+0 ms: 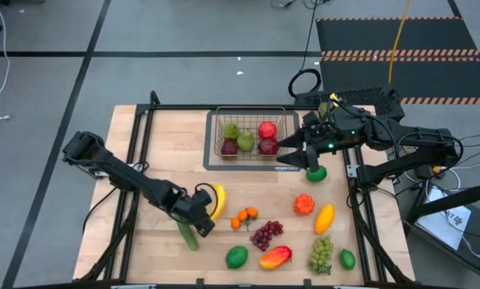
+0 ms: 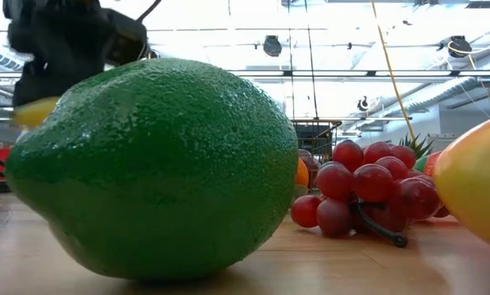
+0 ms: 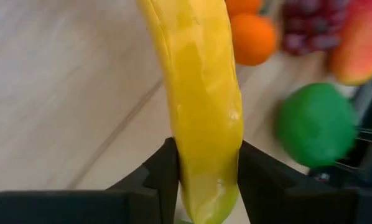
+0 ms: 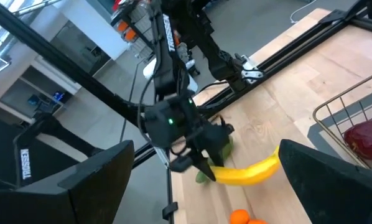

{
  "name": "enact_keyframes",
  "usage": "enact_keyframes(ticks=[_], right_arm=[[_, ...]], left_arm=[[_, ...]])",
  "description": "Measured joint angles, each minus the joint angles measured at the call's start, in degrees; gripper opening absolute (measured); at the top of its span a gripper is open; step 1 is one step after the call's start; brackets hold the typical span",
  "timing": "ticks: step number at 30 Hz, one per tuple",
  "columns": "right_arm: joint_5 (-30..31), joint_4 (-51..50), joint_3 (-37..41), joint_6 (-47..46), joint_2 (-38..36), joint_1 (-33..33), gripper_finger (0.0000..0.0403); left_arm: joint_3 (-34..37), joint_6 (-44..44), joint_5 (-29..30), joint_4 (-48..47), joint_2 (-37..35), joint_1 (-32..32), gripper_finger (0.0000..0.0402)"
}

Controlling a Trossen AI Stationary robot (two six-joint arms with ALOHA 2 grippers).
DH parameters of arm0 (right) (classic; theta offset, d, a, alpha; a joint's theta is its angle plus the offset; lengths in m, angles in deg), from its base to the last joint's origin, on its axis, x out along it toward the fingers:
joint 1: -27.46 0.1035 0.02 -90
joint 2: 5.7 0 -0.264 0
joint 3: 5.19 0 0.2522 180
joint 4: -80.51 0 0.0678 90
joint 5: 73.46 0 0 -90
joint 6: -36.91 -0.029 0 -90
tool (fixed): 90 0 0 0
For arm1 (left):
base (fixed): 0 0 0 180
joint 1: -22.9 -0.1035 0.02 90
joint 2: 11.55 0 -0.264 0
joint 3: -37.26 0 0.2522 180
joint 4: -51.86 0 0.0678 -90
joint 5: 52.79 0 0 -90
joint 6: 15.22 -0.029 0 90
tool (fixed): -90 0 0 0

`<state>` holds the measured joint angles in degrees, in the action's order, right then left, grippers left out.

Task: Build produce basket
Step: Put the yellow banana into the brown wire basket

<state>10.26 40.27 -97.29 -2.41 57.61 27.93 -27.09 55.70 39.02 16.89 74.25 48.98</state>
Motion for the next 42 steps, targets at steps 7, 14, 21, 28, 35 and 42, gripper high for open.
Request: enact_keyframes(ticks=[7, 14, 21, 28, 35, 42], right_arm=[[0.02, -0.02, 0.00, -0.35, 0.00, 0.00, 0.0395], [0.51, -0.04, 0.00, -3.79, 0.00, 0.00, 0.0395], [4.43, -0.22, 0.00, -10.18, 0.02, 0.02, 0.0395], [8.77, -0.33, 0.00, -16.13, 0.71, 0.34, 0.0395], [14.82, 1.87, 0.02, -20.53, 3.22, 3.49, 0.0395], [19.97, 2.17, 0.00, -31.55, 6.76, 4.51, 0.0395]], left_arm=[[-1.23, -8.16, 0.15, -0.44, -4.54, -1.57, 0.0137], [-6.95, -18.20, 0.24, -8.90, -5.19, -4.24, 0.0138], [-13.94, -28.81, 3.97, -16.45, -5.14, -7.17, 0.0138], [-20.90, -38.99, 9.35, -21.68, -5.14, -9.61, 0.0138], [-26.16, -47.72, 14.59, -23.26, -5.14, -11.45, 0.0138], [-28.59, -53.30, 18.84, -23.28, -5.14, -12.89, 0.0138]])
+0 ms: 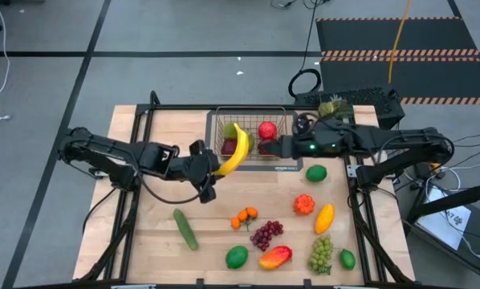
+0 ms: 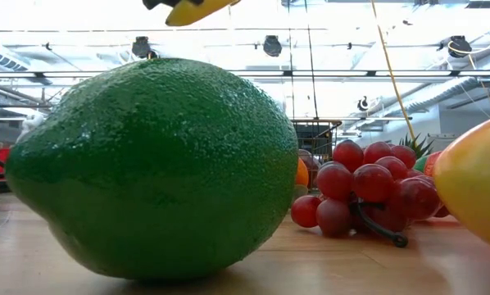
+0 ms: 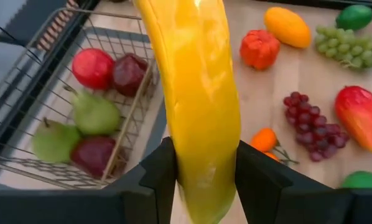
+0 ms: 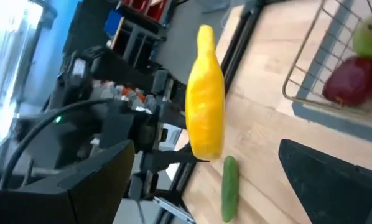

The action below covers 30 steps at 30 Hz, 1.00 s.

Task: Build produce basket
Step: Put the yellow banana into the brown wire basket

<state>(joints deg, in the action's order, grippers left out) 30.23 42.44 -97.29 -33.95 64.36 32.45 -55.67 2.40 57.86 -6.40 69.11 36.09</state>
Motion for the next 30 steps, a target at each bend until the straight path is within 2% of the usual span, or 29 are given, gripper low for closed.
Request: enact_keyframes(ticks=[7, 15, 22, 26, 30], right_arm=[[-0.19, 2.49, 0.02, -1.66, 4.17, 0.00, 0.0395], [2.69, 7.50, 0.01, 3.04, 9.13, -0.41, 0.0395], [2.78, 11.71, 0.01, 6.19, 12.07, -1.79, 0.0392], [2.80, 15.77, 0.01, 8.86, 13.56, -2.58, 0.0374], [2.78, 16.30, 0.02, 8.74, 14.29, -3.16, 0.0338]], left_arm=[[0.00, -1.00, 0.00, -0.37, 0.00, -1.32, 0.0138], [0.00, -0.52, 0.04, -0.06, 0.00, -2.00, 0.0138], [0.00, 0.27, 0.39, -0.02, 0.02, -2.21, 0.0138], [0.00, 0.27, 0.39, -0.30, 0.02, -2.21, 0.0138], [0.00, 0.32, 0.39, -0.32, 0.02, -2.32, 0.0138]])
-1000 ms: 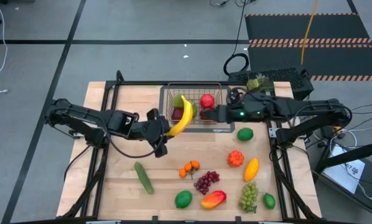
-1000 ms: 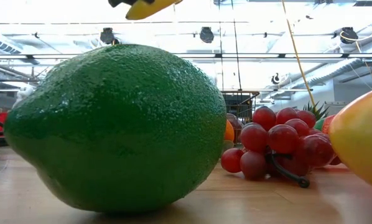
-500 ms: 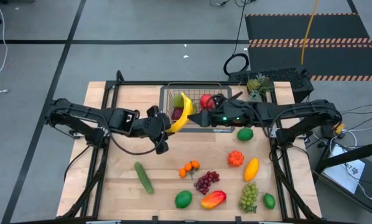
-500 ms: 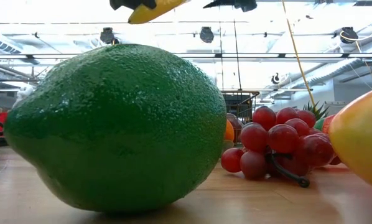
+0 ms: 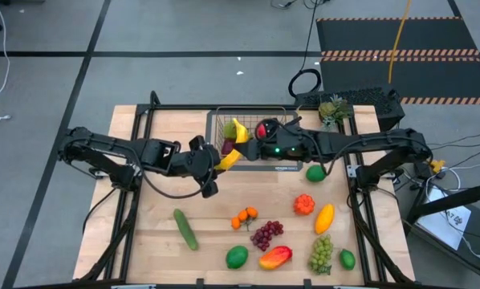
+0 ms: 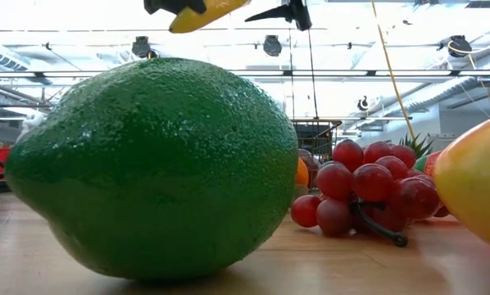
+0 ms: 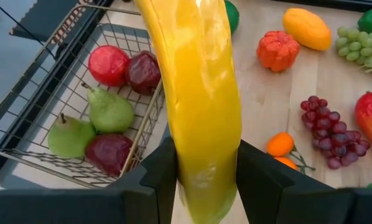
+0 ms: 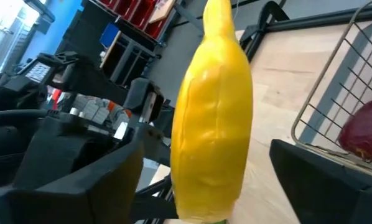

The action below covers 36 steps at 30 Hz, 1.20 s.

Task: Build produce basket
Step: Put the yellow banana into the brown wire basket

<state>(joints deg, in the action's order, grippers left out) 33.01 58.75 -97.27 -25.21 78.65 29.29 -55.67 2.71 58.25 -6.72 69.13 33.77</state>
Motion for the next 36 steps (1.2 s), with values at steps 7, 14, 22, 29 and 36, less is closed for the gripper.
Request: enact_keyframes(ticks=[7, 14, 22, 29, 36], right_arm=[[0.17, -0.14, -0.01, 0.46, -0.07, -0.02, 0.0260], [0.07, -0.38, 0.00, 1.23, -0.07, -0.02, 0.0199], [-0.17, -0.59, 0.00, 1.91, -0.38, -0.78, 0.0160], [-0.51, -0.81, -0.02, 3.54, -1.25, -3.22, 0.0161], [-0.38, -1.47, 0.00, 7.98, -2.47, -7.66, 0.0161]], left_arm=[[0.00, 0.22, -0.01, -0.13, 0.00, 0.00, 0.0138], [0.00, 0.24, 0.01, -0.15, 0.00, 0.02, 0.0140], [0.00, 5.52, 4.47, -0.17, 0.04, 0.11, 0.0229], [0.00, 4.55, 4.66, -0.04, 0.04, 0.12, 0.0313], [0.03, 10.62, 5.45, -6.49, -0.91, -2.52, 0.0325]])
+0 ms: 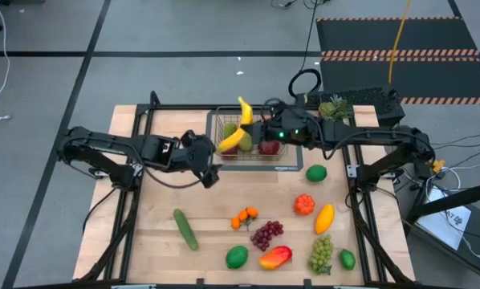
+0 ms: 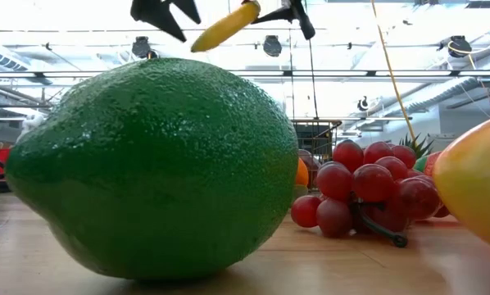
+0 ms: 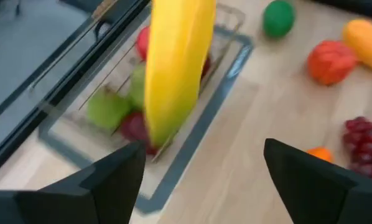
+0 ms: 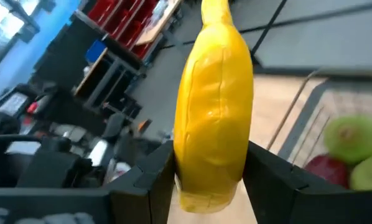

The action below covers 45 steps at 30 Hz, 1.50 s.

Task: Build produce basket
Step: Put the yellow banana into the brown wire basket

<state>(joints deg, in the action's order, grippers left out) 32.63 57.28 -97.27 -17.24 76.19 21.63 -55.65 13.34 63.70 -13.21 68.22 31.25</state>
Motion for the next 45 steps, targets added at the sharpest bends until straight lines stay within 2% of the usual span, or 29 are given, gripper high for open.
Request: enact_keyframes(ticks=[4, 8, 14, 18, 24, 28, 30, 39, 45], right_arm=[[-1.35, -0.61, 0.00, 2.57, -0.88, -3.66, 0.0161], [-3.44, -1.02, 0.00, 2.83, -0.93, -7.17, 0.0161], [-4.38, -2.17, 0.00, 2.44, -0.90, -10.10, 0.0162], [-3.86, -3.42, 0.00, 0.67, -0.90, -11.30, 0.0162], [4.87, -1.60, 3.44, -6.47, -0.53, -11.49, 0.0162], [9.51, -0.87, 7.51, -12.18, -0.55, -11.33, 0.0162], [11.36, 1.82, 10.25, -14.63, -0.51, -11.00, 0.0162], [20.31, 26.89, 24.38, -17.42, -0.53, -10.59, 0.0162], [19.87, 30.30, 29.01, -17.29, -0.53, -10.54, 0.0162]], left_arm=[[0.08, 5.25, -0.20, -10.13, -0.56, -2.84, 0.0315], [0.03, 5.94, -1.53, -18.03, -1.41, -6.32, 0.0295], [0.04, 0.79, -5.76, -21.83, -3.31, -11.55, 0.0267], [0.04, -6.12, -8.20, -21.20, -4.81, -15.13, 0.0250], [-0.02, -19.22, -12.94, -16.08, -6.99, -21.60, 0.0226], [0.00, -24.23, -13.97, -14.12, -7.93, -25.47, 0.0211], [-0.03, -25.10, -14.72, -14.09, -8.35, -27.05, 0.0205], [0.00, -26.61, -17.92, -12.96, -9.49, -28.80, 0.0191], [0.01, -27.40, -19.36, -12.47, -9.38, -28.80, 0.0191]])
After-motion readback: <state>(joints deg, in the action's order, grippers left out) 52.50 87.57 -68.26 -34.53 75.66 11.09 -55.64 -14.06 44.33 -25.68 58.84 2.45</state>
